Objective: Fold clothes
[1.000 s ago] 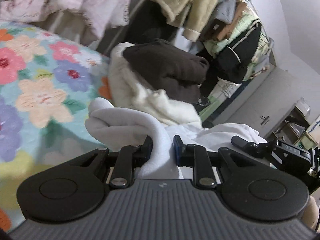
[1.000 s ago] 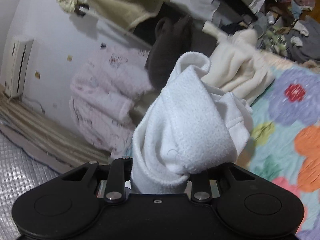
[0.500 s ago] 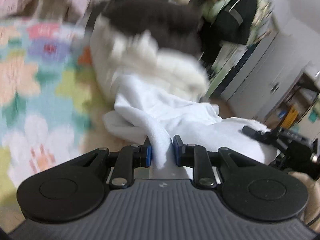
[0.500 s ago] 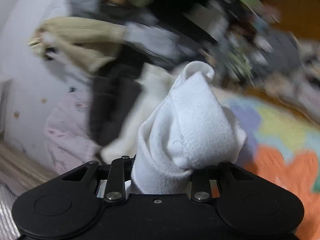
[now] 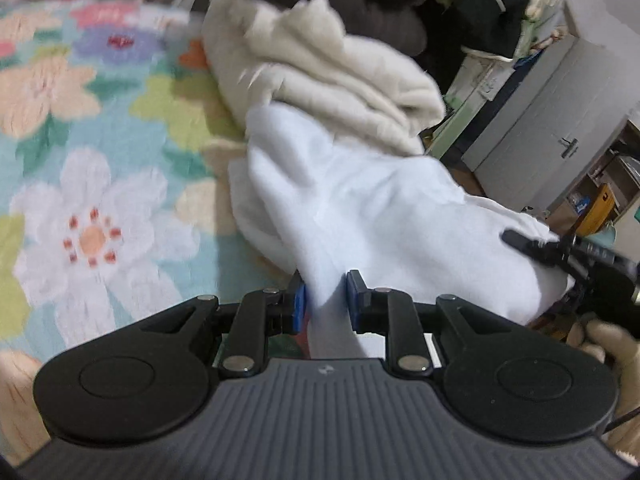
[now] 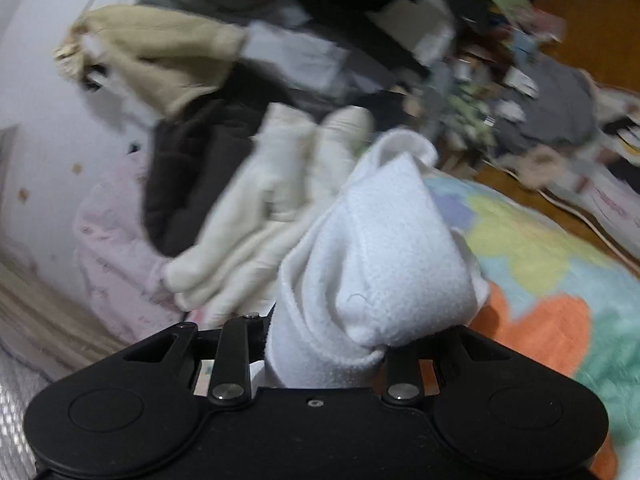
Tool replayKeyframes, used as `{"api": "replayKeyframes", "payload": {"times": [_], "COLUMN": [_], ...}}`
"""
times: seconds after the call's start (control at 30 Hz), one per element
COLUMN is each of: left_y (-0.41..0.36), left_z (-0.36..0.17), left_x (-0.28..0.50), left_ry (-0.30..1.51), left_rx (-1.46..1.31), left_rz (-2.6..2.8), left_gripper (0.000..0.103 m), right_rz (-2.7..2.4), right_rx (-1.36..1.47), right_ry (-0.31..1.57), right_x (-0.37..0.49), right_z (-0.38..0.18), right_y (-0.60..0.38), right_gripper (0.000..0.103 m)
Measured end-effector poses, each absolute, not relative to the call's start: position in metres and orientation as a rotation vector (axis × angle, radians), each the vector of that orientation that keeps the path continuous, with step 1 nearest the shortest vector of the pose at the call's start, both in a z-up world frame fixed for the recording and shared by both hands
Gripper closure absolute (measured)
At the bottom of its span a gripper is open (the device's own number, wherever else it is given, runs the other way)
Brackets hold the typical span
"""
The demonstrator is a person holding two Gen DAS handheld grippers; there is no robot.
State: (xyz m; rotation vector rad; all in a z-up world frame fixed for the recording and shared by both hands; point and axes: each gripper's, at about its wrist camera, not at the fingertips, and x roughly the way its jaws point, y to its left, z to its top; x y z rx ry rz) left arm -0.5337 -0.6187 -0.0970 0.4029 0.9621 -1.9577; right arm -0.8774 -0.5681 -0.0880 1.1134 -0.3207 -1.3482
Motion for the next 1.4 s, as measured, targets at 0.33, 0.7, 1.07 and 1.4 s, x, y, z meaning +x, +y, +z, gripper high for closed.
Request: {"api": "replayKeyframes", "payload": {"times": [0.33, 0.7, 1.07, 1.4], "left_y": [-0.622, -0.631, -0.709, -0.752], "left_z": [-0.115, -0.085, -0.083, -0.117], "left_x": [-0.535, -0.484, -0.531, -0.545], "left_ry": [0.945, 0.926, 0.642, 0.752], "left_rx": [0.486, 0.392, 0.486, 0.595], "left_rz": [-1.967, -1.986, -2.251, -2.130], "left_gripper": [0.083, 0.080, 0.081, 0.081], "right_rz": [-1.480, -1.798, -1.471, -1.699], "right_rx": [1.130, 0.845, 0.656, 0.708], "right_ry": [-0.145, 0.182, 0.542, 0.520], "right_x": [-0.876, -0.860, -0.803, -0.833], "right_z": [-0.098, -0.037, -0.042, -0.073], "right_y": [-0.557, -0.508, -0.584, -0.603], "right_gripper": [0.048, 0.036, 0.078, 0.081]}}
